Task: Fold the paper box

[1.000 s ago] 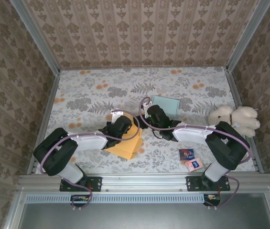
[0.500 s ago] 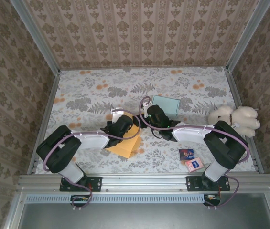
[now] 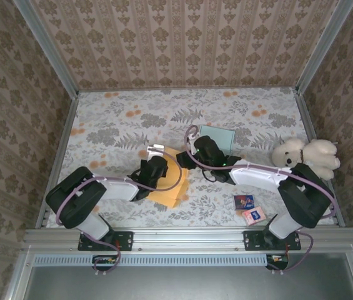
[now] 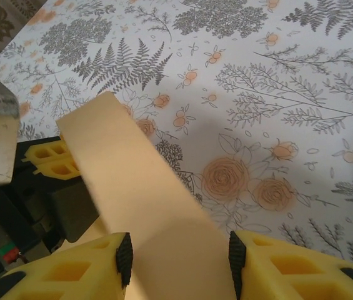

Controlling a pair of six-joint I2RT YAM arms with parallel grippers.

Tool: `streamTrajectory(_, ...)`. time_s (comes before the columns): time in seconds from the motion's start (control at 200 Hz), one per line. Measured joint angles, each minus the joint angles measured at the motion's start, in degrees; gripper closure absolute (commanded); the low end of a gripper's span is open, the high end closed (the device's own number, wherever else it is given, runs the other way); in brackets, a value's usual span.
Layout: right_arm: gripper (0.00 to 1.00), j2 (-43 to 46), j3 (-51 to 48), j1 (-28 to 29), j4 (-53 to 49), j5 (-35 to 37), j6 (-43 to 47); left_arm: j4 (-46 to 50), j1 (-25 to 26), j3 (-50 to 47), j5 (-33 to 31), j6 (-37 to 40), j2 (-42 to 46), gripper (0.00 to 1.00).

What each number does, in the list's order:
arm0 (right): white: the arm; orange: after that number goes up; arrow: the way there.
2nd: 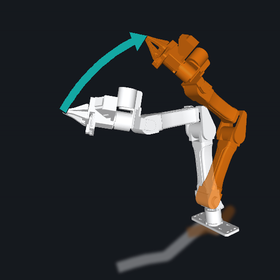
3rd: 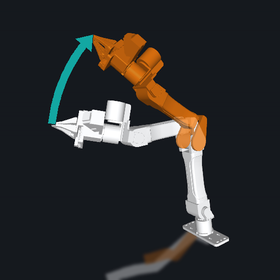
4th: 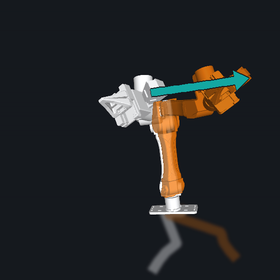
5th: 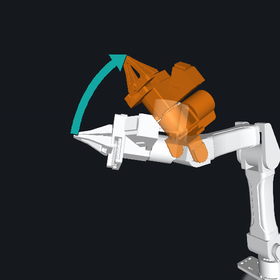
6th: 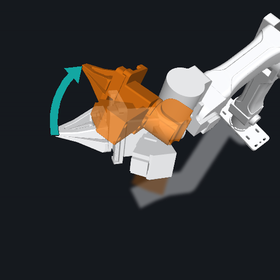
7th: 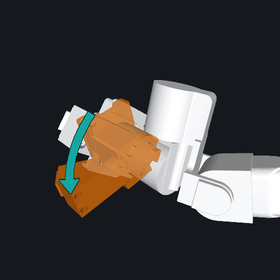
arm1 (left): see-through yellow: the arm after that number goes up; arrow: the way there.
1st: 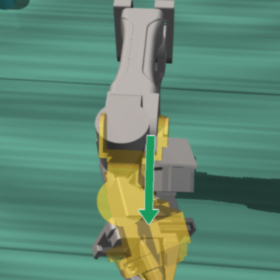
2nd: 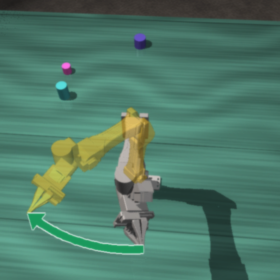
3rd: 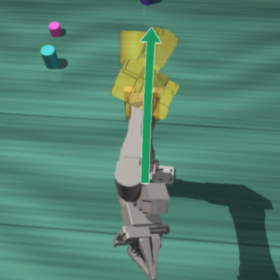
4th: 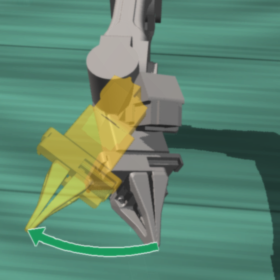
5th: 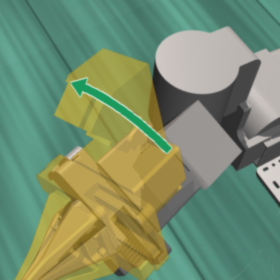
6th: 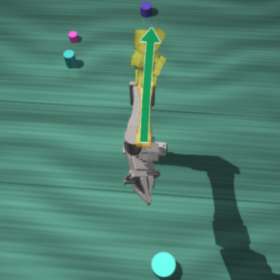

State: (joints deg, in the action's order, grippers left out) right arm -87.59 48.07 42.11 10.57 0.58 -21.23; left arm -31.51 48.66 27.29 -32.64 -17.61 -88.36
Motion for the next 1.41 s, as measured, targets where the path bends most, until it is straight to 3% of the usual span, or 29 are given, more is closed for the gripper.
streamTrajectory(0.23,0.52,5.8,0.7,-7.4,-5.0,-2.8,1.8,-4.1,0.0,-3.8,6.5,4.7,2.9,1.00)
streamTrajectory(0.415,0.53,-1.8,7.9,-12.6,-8.1,-8.3,4.7,-5.4,0.1,-4.4,10.6,7.3,3.3,1.00)
streamTrajectory(0.76,0.58,-16.8,11.3,-10.3,-9.7,-22.1,8.1,-7.2,0.5,-4.8,14.1,10.4,2.9,1.00)
streamTrajectory(1.405,0.63,-22.4,12.2,-11.0,-6.0,-35.5,12.0,-8.8,0.5,-4.7,16.5,13.8,1.7,1.00)
